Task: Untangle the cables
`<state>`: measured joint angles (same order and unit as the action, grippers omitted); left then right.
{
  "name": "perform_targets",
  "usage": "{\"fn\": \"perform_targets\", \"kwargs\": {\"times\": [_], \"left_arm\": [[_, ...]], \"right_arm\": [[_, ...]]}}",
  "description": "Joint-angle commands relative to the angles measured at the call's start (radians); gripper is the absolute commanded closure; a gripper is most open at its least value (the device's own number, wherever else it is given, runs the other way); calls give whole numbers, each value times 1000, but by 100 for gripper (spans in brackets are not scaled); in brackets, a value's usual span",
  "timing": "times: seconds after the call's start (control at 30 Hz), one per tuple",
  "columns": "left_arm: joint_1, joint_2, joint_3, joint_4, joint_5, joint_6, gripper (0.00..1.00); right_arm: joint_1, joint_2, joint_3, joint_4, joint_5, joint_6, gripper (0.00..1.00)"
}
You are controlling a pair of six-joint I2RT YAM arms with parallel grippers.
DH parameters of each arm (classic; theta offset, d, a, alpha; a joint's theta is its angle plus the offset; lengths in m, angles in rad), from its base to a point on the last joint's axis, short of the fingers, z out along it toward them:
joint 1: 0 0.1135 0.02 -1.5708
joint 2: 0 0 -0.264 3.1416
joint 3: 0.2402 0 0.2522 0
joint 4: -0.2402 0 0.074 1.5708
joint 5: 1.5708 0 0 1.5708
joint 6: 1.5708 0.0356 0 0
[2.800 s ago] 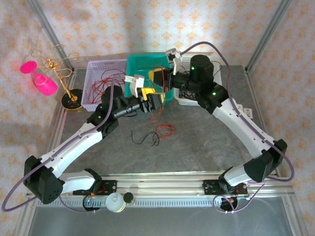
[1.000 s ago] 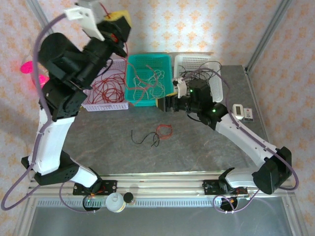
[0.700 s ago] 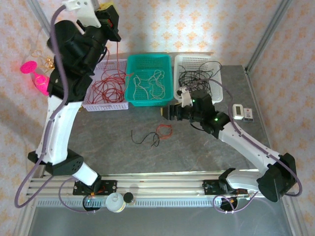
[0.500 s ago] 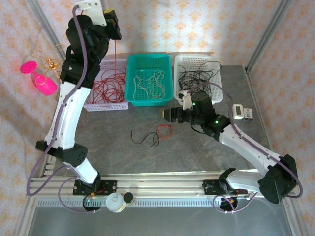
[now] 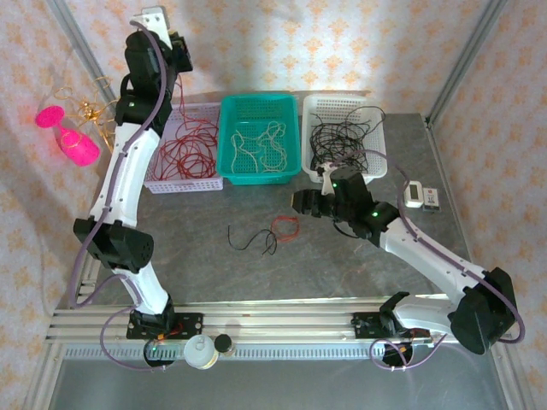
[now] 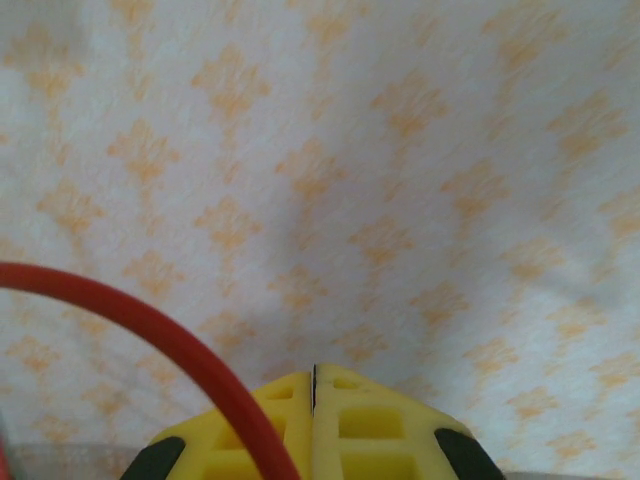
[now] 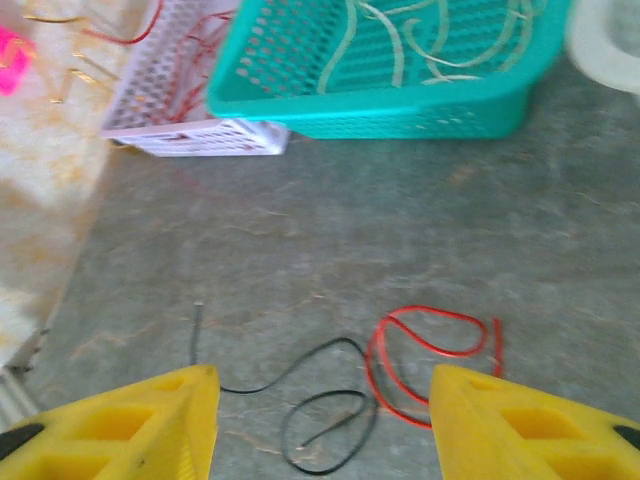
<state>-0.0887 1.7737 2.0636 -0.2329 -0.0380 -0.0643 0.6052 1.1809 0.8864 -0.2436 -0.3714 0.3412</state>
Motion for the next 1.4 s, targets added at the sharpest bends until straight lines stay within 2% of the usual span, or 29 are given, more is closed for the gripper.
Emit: {"fn": "perform_targets", "kwargs": {"times": [0.0, 0.27, 0.33, 0.43, 0.47, 0.6, 0.63, 0.77, 0.83, 0.87, 1.07, 1.17, 1.37], "left_arm": [[34, 26, -108, 64, -1, -39, 100], [87, 12, -351, 144, -7, -91, 100], [97, 15, -389, 145, -40, -113, 100], [111, 15, -454, 146, -75, -152, 100], [115, 18, -471, 145, -70, -161, 96], [118, 44, -499, 125, -71, -183, 61], [120, 57, -496, 116, -71, -187, 59], [125, 116, -461, 79, -37, -204, 58], [124, 128, -436, 51, -16, -217, 53], [124, 162, -423, 33, -9, -227, 47], [124, 140, -435, -24, 0, -291, 15], [125, 115, -408, -136, 0, -316, 13], [124, 17, -464, -238, 107, -365, 10]], "right_arm": [[0, -4, -38, -72, 113, 16, 42], [14, 142, -68, -16, 74, 84, 41], [16, 202, -34, -12, 83, 135, 42], [16, 303, 37, -77, 129, 293, 41], [16, 333, 50, -85, 113, 338, 41], [26, 400, 71, -78, 69, 459, 39], [25, 415, 85, -88, 70, 464, 39], [24, 467, 131, -78, 48, 507, 39], [25, 493, 149, -58, 22, 539, 40], [27, 506, 151, -42, 5, 558, 41], [51, 545, 134, 10, -5, 619, 47], [64, 555, 131, 12, 3, 614, 55], [69, 510, 133, -21, 108, 548, 86]]}}
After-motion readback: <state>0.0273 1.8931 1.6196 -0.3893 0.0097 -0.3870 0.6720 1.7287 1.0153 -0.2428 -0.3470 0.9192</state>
